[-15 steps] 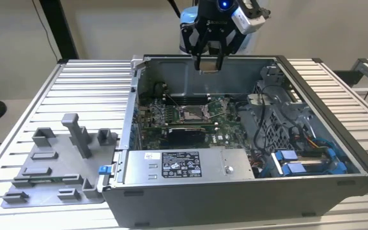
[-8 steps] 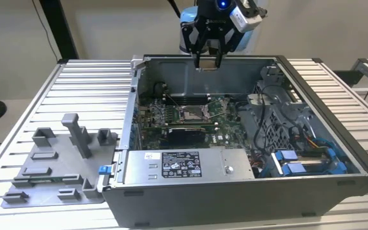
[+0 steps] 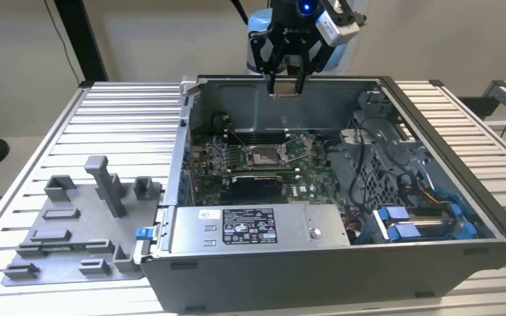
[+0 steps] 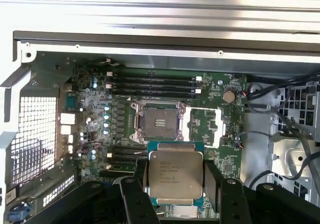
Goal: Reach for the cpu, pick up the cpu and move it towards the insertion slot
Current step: 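Pick up the cpu and move it towards the insertion slot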
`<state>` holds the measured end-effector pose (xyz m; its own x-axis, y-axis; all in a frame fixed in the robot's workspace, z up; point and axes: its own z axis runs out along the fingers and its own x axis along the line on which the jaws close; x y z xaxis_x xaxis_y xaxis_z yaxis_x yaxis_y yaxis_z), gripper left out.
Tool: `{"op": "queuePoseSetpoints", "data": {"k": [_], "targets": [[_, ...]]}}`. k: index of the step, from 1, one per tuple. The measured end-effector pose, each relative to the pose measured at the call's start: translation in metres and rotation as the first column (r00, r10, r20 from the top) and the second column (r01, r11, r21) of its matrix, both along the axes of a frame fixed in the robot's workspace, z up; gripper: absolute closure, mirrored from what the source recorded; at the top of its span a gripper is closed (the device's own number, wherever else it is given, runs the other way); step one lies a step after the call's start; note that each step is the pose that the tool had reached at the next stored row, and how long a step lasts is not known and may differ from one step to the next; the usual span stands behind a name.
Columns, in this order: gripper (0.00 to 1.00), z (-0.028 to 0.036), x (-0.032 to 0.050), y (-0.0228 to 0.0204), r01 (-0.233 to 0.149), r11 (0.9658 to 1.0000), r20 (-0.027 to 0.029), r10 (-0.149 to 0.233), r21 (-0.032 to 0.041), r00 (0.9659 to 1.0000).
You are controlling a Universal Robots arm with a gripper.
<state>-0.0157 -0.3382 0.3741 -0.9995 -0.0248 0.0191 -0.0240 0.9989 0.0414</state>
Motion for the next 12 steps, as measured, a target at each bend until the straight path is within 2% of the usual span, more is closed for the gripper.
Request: {"op": "queuePoseSetpoints", "data": {"k": [12], "targets": [[1.00,-0.0001,0.0000,0.0001,0.003,1.0000,0.0001,-0.003,0.0000,1.0000]]}}
